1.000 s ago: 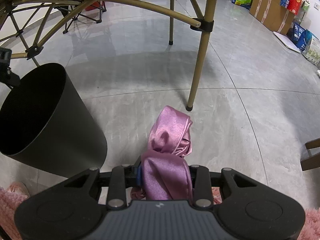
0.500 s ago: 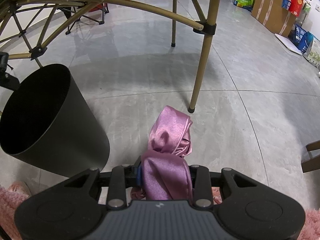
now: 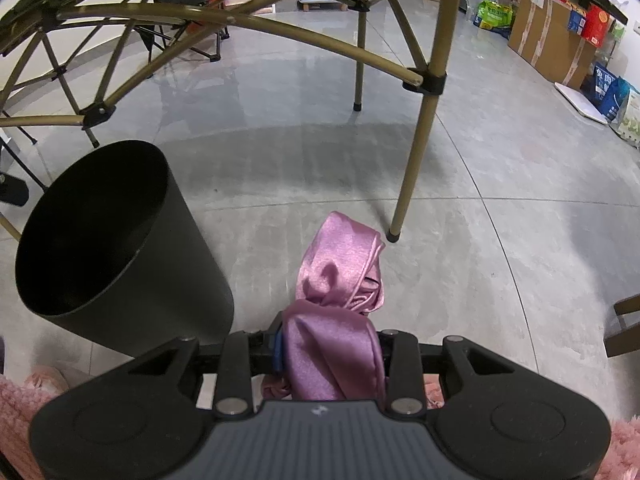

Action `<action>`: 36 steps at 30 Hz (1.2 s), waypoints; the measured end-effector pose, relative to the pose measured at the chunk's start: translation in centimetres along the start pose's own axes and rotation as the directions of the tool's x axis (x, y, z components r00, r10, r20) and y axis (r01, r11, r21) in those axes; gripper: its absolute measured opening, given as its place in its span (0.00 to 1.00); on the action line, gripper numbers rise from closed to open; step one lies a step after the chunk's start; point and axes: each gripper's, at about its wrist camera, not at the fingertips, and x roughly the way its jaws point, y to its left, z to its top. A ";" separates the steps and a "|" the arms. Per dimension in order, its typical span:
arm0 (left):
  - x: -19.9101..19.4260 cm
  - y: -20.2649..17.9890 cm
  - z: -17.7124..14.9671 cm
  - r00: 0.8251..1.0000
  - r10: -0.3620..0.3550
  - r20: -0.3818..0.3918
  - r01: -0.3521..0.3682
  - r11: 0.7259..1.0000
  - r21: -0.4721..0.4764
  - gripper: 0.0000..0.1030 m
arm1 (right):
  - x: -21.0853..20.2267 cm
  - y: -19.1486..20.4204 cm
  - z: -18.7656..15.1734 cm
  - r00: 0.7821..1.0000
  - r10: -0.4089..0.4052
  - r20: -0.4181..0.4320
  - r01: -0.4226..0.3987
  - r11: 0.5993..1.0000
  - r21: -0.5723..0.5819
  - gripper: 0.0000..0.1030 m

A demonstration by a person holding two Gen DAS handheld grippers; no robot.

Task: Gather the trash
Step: 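Move the right tool holding the pink cloth over the bin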

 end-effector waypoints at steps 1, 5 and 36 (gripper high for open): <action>-0.1 0.3 -0.1 1.000 0.002 0.002 -0.002 1.000 -0.001 1.00 | -0.1 0.2 0.1 1.000 0.001 0.003 -0.001 1.000 -0.002 0.31; -0.3 1.7 -0.3 1.000 0.017 0.008 -0.017 1.000 -0.012 1.00 | -0.7 1.1 0.5 1.000 0.013 0.018 -0.013 1.000 -0.009 0.31; -0.1 12.2 -1.7 0.997 0.070 -0.012 -0.071 0.986 -0.149 1.00 | -3.1 13.2 5.0 0.981 0.158 0.111 -0.134 0.972 -0.191 0.31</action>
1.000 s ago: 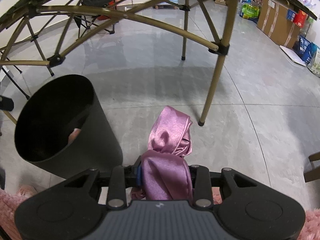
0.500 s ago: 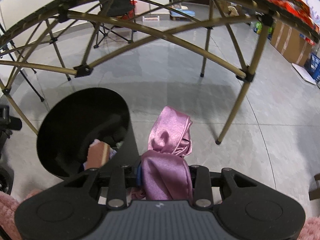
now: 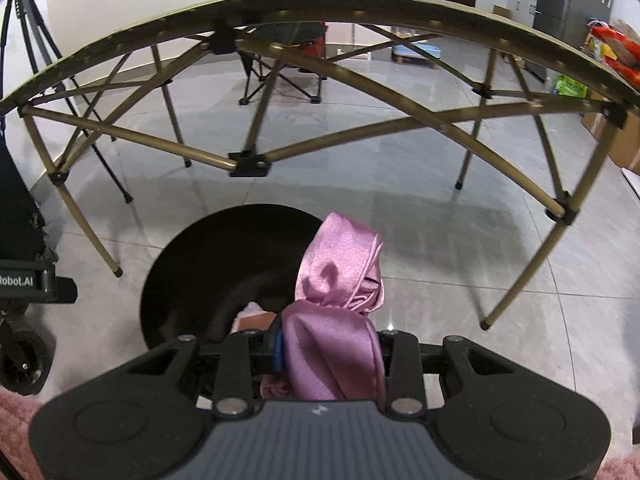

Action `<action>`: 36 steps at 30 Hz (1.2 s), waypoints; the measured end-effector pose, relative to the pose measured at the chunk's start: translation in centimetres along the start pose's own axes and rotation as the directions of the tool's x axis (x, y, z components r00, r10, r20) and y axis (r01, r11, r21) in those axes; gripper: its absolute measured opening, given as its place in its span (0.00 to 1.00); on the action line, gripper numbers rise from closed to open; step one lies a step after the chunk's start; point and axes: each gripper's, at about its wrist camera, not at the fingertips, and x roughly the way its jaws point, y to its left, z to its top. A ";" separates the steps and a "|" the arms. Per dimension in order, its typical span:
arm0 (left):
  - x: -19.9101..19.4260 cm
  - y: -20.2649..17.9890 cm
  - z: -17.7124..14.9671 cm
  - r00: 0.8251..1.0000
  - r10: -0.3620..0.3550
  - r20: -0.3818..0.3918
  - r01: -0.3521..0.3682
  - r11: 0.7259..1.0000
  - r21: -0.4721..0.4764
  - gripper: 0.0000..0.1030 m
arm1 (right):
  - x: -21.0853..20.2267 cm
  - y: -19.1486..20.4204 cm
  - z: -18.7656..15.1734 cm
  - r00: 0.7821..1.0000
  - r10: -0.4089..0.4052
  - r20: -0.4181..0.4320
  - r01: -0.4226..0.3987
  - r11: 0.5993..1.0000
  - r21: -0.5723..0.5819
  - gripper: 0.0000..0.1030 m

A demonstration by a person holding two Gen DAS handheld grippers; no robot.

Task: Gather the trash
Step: 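Move the right tool holding the pink cloth over the bin, then lower the pink satin cloth into the bin and open the right tool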

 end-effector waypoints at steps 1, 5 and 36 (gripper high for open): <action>0.0 0.2 0.0 1.000 0.001 0.000 -0.001 1.000 -0.004 1.00 | 0.1 0.4 0.2 1.000 0.005 -0.002 -0.005 1.000 -0.003 0.31; 0.2 1.1 0.0 1.000 0.003 -0.003 -0.003 1.000 -0.017 1.00 | 0.6 1.7 0.6 1.000 0.025 -0.010 -0.025 1.000 -0.015 0.31; 1.2 2.4 0.1 0.999 -0.024 -0.043 0.023 0.999 -0.031 1.00 | 6.2 6.1 4.1 0.992 0.089 -0.089 -0.090 0.996 -0.011 0.33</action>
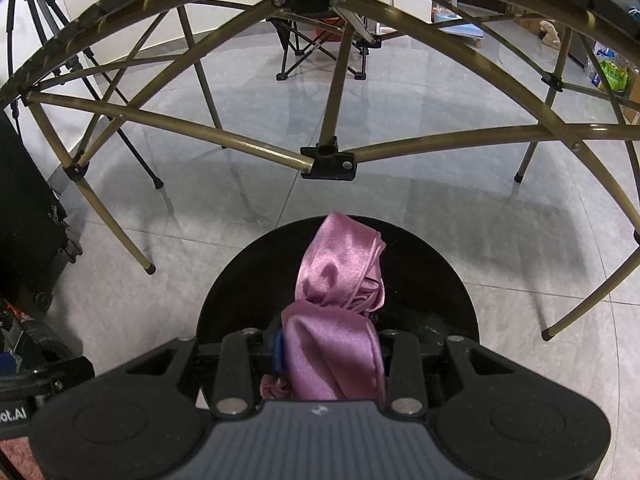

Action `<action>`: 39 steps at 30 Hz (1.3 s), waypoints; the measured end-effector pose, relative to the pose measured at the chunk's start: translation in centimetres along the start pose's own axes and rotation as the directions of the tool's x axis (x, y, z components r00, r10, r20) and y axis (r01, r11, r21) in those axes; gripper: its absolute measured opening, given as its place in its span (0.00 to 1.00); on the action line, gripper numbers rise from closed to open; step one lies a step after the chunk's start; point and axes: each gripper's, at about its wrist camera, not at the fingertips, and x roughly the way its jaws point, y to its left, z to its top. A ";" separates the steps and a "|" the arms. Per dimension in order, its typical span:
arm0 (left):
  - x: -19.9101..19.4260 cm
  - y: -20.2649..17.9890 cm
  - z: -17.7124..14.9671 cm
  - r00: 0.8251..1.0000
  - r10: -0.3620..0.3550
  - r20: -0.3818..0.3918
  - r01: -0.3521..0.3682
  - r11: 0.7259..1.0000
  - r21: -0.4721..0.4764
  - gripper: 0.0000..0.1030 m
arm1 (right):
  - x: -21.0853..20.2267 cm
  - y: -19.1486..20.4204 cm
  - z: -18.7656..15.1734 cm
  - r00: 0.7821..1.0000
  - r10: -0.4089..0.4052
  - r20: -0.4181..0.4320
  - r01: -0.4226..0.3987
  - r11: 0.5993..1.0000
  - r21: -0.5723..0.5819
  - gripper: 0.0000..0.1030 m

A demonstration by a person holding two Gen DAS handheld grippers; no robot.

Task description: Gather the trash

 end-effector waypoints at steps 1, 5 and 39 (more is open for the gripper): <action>0.0 0.0 0.0 1.000 0.000 -0.001 0.000 1.000 0.001 1.00 | 0.1 0.0 0.0 1.000 -0.002 -0.001 0.002 1.000 0.000 0.36; 0.1 0.0 0.0 1.000 0.001 -0.004 -0.001 1.000 0.001 1.00 | 0.2 -0.1 0.2 1.000 -0.029 0.001 0.029 1.000 -0.001 0.60; -5.9 -0.7 -2.0 0.979 -0.116 0.169 0.108 0.993 0.056 1.00 | -5.4 -3.1 -2.5 0.998 -0.041 0.037 0.039 0.998 0.047 1.00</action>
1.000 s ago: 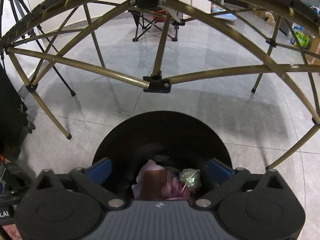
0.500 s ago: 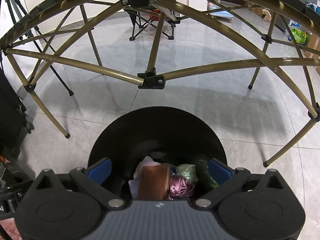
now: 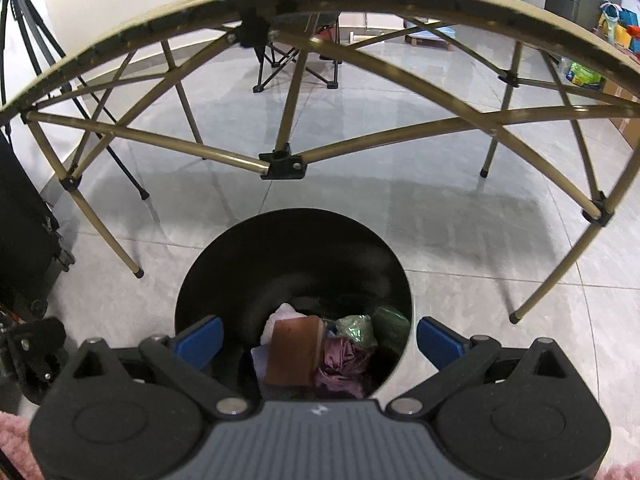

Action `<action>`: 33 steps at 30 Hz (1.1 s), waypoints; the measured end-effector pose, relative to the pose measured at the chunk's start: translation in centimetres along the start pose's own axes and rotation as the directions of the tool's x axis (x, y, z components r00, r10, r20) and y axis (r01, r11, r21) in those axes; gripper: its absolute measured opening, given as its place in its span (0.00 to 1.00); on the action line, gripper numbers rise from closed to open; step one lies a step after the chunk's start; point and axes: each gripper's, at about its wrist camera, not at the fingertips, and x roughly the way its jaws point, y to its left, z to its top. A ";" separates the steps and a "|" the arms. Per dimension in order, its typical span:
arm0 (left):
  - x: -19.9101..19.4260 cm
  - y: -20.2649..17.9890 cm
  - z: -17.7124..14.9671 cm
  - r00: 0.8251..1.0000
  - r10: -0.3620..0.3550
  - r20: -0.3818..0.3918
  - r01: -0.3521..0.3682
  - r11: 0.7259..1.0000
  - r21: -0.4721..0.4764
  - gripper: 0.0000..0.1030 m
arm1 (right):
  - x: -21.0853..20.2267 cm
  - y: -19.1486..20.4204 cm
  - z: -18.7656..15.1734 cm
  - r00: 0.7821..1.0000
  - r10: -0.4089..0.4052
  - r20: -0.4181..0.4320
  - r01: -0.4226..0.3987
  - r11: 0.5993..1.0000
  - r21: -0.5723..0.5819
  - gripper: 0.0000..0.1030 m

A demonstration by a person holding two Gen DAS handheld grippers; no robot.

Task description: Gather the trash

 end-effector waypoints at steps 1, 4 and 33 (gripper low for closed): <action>-0.5 0.0 -0.2 1.000 -0.005 0.015 0.005 1.000 0.003 1.00 | -0.5 -0.2 -0.2 1.000 0.002 0.002 -0.002 1.000 0.003 1.00; -1.9 -0.4 -0.6 0.999 -0.012 0.034 0.011 1.000 0.018 1.00 | -2.5 -0.7 -0.9 1.000 0.006 0.018 -0.006 1.000 0.005 1.00; -16.2 -1.3 -4.6 0.969 -0.181 0.167 0.149 0.971 0.186 1.00 | -23.4 -2.8 -7.0 0.960 0.093 0.265 -0.072 0.994 -0.086 1.00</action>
